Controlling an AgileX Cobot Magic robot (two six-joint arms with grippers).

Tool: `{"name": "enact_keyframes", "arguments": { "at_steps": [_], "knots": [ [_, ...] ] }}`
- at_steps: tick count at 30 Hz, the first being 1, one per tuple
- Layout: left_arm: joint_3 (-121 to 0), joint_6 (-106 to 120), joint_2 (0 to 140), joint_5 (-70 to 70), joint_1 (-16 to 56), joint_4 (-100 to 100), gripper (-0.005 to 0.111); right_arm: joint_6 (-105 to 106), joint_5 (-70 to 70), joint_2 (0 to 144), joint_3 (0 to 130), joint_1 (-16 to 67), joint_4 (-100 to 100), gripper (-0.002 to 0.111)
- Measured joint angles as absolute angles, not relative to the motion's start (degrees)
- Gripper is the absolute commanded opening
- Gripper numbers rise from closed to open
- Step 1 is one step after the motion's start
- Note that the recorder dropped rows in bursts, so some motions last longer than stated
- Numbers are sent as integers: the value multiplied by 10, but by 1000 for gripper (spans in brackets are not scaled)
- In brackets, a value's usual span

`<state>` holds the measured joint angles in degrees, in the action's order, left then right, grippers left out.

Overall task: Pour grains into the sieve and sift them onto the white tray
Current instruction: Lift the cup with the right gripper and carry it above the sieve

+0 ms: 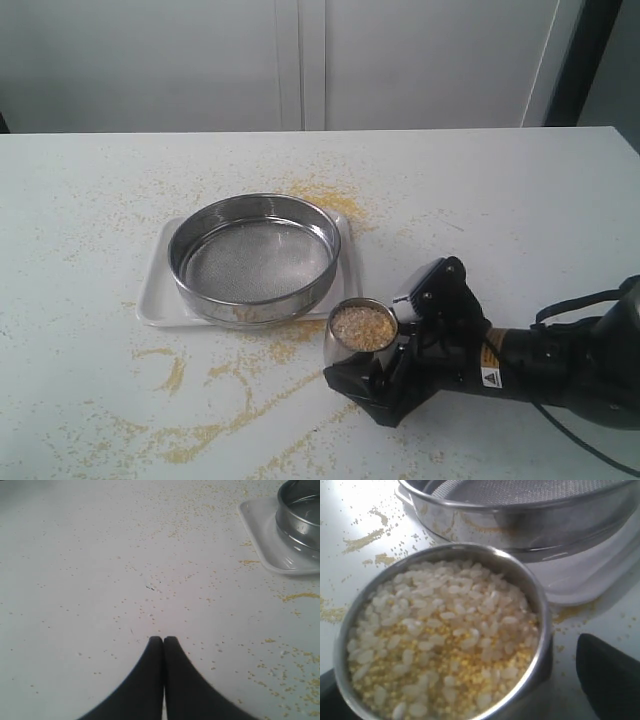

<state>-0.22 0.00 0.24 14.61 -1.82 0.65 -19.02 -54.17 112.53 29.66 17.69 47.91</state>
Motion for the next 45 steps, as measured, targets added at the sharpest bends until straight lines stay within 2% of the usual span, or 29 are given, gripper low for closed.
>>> {"name": "enact_keyframes", "arguments": {
  "at_steps": [5, 8, 11, 15, 27, 36, 45],
  "knots": [
    [-2, 0, 2, 146, -18, 6, 0, -188, -542, 1128, 306, 177, 479, 81],
    [-2, 0, 2, 146, -18, 6, 0, -188, -542, 1128, 307, 177, 479, 67],
    [-2, 0, 2, 146, -18, 6, 0, -188, -541, 1128, 307, 177, 479, 42],
    [-2, 0, 2, 146, -18, 6, 0, -187, -539, 1128, 309, 177, 479, 0],
    [-2, 0, 2, 146, -18, 6, 0, -186, -525, 1121, 310, 177, 484, 0],
    [-2, 0, 2, 146, -18, 6, 0, -225, -433, 1044, 309, 177, 531, 0],
    [-2, 0, 2, 146, -18, 6, 0, -291, -420, 963, 307, 177, 557, 0]
  ]
}}
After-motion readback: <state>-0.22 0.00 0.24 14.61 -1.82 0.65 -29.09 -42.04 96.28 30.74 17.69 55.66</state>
